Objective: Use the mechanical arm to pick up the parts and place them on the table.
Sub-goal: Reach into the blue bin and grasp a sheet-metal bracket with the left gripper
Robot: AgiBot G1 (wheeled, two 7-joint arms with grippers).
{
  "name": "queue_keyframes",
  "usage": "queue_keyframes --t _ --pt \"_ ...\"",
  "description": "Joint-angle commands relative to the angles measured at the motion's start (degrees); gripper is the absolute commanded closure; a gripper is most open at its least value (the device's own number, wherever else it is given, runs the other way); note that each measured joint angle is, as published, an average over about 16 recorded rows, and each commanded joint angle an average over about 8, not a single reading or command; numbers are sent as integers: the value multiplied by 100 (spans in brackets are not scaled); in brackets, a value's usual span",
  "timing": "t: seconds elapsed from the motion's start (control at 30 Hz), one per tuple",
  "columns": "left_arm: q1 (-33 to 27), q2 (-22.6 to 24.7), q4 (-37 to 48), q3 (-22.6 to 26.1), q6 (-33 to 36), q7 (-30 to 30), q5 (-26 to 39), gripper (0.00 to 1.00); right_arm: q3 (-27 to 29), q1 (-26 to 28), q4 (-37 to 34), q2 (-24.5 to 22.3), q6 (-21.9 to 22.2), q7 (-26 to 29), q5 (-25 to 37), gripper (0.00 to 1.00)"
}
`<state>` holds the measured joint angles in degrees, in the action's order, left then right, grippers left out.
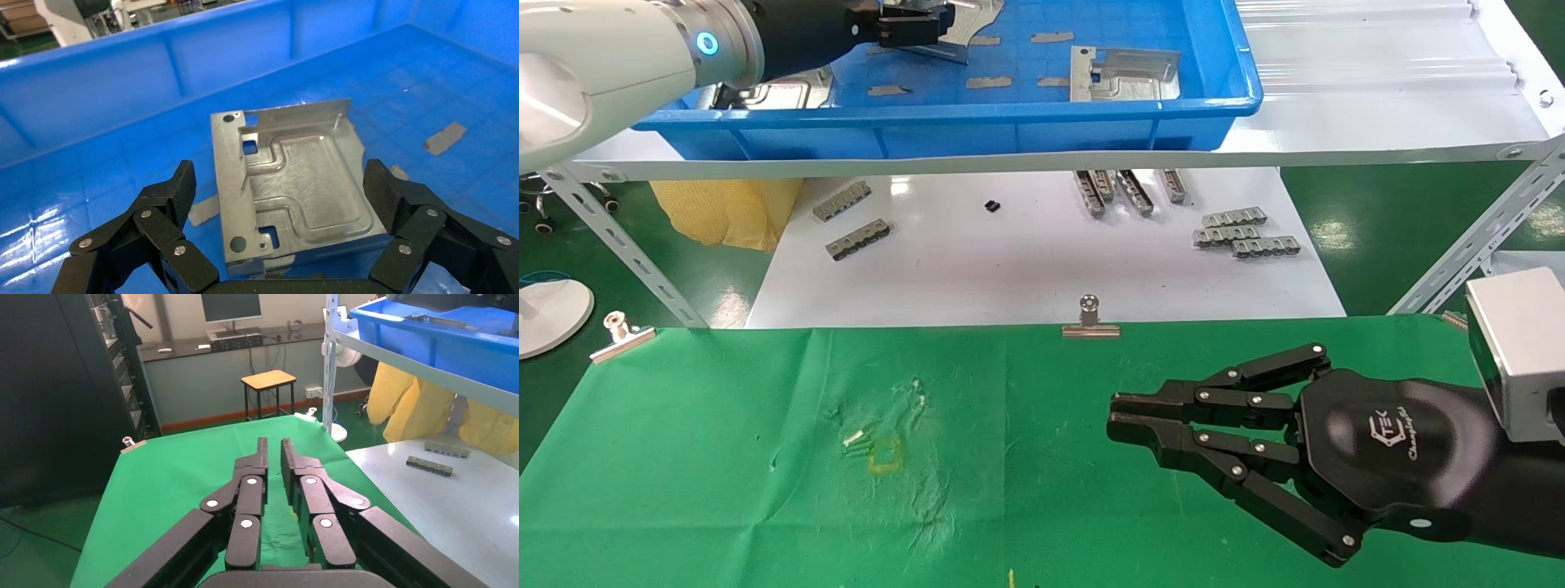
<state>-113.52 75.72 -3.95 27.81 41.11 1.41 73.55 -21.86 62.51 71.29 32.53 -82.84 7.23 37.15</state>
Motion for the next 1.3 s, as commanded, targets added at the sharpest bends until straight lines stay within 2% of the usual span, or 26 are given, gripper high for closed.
queue_keyframes --t 0.03,0.53,1.3 --pt "-30 92 130 13 -117 -28 20 100 0 0 0 0 0 0 0 0" --pt "100 140 155 -92 -477 46 -182 100 0 0 0 0 0 0 0 0" --pt "86 153 95 -64 -548 -59 -243 100 -1 0 0 0 0 0 0 0"
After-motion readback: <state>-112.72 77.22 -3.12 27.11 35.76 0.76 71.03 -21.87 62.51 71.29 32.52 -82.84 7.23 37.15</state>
